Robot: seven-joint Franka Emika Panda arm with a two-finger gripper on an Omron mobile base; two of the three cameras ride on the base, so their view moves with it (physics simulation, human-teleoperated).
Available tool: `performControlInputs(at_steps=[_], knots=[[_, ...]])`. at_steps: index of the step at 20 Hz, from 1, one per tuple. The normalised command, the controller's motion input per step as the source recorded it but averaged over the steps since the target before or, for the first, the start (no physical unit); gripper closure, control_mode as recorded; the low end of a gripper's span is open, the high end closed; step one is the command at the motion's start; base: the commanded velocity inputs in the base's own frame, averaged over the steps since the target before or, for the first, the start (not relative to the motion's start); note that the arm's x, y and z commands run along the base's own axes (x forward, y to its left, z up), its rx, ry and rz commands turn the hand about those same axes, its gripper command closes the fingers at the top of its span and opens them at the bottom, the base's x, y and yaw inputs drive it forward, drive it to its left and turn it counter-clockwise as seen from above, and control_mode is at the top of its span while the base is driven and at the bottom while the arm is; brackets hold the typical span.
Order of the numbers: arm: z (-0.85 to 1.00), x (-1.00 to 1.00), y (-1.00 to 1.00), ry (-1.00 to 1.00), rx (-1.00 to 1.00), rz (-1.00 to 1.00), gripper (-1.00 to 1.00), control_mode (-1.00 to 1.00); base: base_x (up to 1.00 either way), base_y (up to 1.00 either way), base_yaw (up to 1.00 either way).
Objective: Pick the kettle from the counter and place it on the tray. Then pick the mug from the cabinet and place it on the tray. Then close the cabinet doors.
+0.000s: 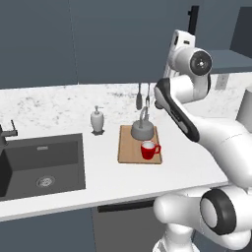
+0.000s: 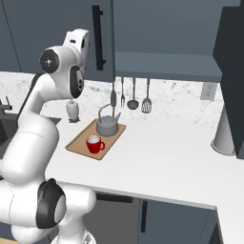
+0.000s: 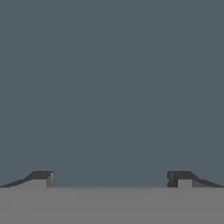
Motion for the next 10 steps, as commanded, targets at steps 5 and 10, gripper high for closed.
performControlInputs(at_steps=[5, 10], knots=[[-0.23, 0.55, 0.01, 0.0, 0.04, 0.01, -1.0, -1.0, 0.0, 0.0, 0.0], [-0.24, 0.6, 0.01, 0.0, 0.02, 0.01, -1.0, -1.0, 0.0, 0.0, 0.0]])
